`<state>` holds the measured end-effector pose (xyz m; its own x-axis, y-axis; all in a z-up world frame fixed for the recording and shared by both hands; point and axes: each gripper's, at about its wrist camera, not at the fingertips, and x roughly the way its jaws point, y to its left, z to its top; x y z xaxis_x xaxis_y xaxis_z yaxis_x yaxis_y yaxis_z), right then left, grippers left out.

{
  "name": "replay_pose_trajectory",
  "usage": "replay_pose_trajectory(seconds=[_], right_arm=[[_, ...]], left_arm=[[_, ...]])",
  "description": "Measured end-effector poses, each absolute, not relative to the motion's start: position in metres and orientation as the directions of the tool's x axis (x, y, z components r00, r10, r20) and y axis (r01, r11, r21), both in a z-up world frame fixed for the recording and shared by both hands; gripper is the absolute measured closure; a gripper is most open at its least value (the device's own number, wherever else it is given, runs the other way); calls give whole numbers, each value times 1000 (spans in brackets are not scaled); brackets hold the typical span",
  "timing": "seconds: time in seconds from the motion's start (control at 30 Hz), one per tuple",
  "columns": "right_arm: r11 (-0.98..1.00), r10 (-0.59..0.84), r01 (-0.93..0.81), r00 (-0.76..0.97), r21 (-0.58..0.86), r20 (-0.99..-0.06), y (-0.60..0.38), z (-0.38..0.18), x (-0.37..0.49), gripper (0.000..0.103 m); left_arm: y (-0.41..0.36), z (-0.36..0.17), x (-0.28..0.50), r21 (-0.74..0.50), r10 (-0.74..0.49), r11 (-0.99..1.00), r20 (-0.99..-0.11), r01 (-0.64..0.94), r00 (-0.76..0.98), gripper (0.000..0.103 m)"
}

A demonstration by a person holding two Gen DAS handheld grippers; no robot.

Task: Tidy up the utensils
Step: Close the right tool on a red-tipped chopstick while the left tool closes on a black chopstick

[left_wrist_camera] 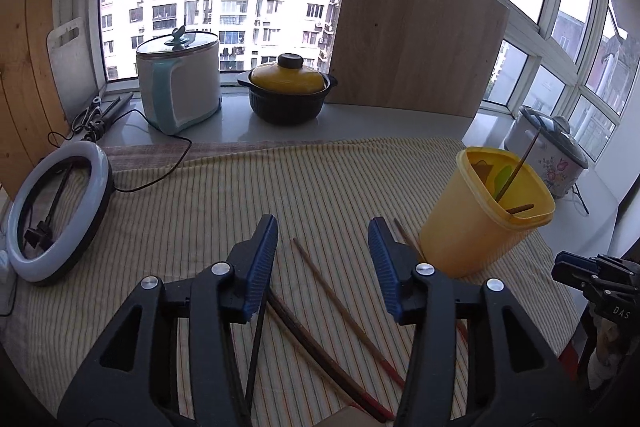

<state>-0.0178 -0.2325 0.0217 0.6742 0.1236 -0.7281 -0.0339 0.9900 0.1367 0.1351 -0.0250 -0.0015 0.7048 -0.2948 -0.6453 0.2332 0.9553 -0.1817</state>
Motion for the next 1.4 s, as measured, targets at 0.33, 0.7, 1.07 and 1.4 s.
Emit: replay_pose_trajectory(seconds=[0.33,0.7,1.07,1.4], right_arm=[[989,148,-74,550,129,-822,-208,-36,2,77],[994,110,-40,478,104,-872,-203,-75,27,86],[997,66,-64,459,41,-886,-195,-86,37,90],[991,44,-131,452,-18,-891,-181,-89,33,98]], left_arm=[[28,-58,101,-180,-222,975,-733,131,643,55],[41,-95,97,-231,-248,967,-780,103,575,57],[31,-108,106,-196,-240,971,-810,139,534,68],[15,-116,124,-106,-196,973,-849,204,491,68]])
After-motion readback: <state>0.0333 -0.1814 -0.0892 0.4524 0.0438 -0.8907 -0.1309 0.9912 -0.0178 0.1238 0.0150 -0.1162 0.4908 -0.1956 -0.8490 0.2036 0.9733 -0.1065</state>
